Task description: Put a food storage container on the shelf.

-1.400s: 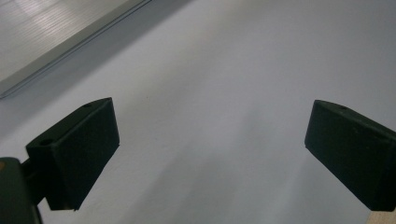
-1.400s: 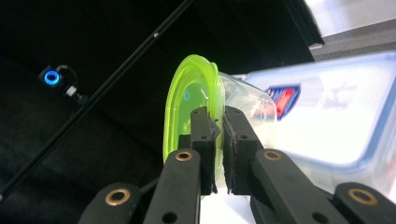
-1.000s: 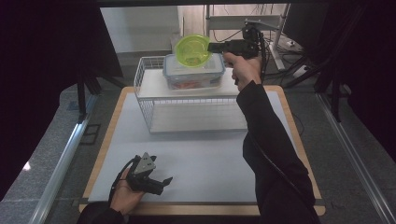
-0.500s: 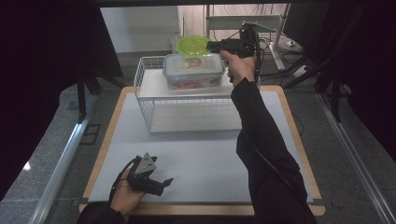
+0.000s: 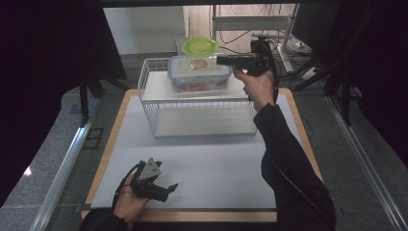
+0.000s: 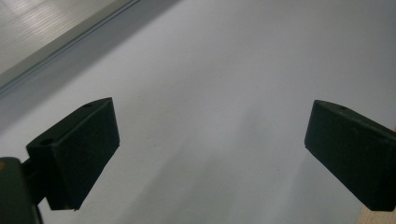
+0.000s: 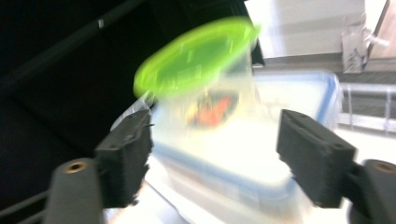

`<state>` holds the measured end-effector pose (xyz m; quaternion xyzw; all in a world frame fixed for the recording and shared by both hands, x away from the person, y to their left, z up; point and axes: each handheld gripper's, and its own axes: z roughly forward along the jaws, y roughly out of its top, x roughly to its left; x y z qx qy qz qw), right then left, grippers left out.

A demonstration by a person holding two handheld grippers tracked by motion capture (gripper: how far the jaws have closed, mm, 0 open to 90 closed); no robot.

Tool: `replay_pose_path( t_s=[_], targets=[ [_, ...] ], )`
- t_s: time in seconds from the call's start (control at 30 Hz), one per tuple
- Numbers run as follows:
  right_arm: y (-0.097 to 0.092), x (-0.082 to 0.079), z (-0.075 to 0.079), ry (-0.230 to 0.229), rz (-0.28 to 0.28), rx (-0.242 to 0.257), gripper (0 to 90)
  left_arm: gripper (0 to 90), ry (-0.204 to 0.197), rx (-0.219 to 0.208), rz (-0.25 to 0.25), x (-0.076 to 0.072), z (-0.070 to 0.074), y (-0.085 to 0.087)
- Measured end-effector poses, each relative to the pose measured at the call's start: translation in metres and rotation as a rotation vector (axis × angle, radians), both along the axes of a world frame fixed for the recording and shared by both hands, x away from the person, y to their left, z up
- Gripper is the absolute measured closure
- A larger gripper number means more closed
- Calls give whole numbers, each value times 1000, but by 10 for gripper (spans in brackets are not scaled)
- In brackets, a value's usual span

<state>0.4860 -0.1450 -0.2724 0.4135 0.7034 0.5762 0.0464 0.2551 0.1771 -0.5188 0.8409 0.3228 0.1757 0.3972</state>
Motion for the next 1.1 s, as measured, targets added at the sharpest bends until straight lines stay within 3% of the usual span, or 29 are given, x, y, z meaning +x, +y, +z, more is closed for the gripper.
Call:
replay_pose_path(
  t_s=[0.07, 0.1, 0.13, 0.23, 0.27, 0.37, 0.4, 0.47, 0.5, 0.53, 0.57, 1.0, 1.1],
  targets=[
    [-2, -8, -5, -22, 5, -26, 222, 32, -1, -2, 2, 0, 0, 0],
    [-6, -24, -17, -51, 30, -79, 186, 32, -1, -11, 3, 0, 0, 1],
    [-9, -34, -25, -65, 36, -100, 171, 31, -1, -15, 4, 0, 0, 1],
    [-16, -52, -44, -100, 58, -134, 133, 30, -2, -26, 5, 0, 1, 2],
    [-16, -52, -44, -100, 58, -134, 133, 29, -2, -26, 5, 0, 1, 2],
    [-22, -76, -69, -133, 77, -173, 101, 19, 7, -50, 1, 1, 1, 3],
    [-22, -76, -69, -133, 77, -173, 101, 17, 7, -50, 1, 1, 1, 3],
    [-23, -86, -80, -161, 91, -208, 81, 16, 9, -66, 3, 1, 1, 3],
    [-24, -95, -91, -184, 93, -251, 70, 13, 11, -76, 3, 1, 1, 3],
    [-24, -95, -91, -184, 93, -251, 70, 12, 11, -76, 3, 1, 1, 3],
    [-26, -102, -101, -201, 93, -278, 55, 11, 7, -81, 1, 0, 2, 3],
    [-43, -135, -158, -181, 102, -368, 23, 0, -18, -74, -17, 0, 1, 3],
    [-50, -146, -186, -143, 116, -395, 24, 0, -23, -54, -11, 0, 0, 2]
  ],
)
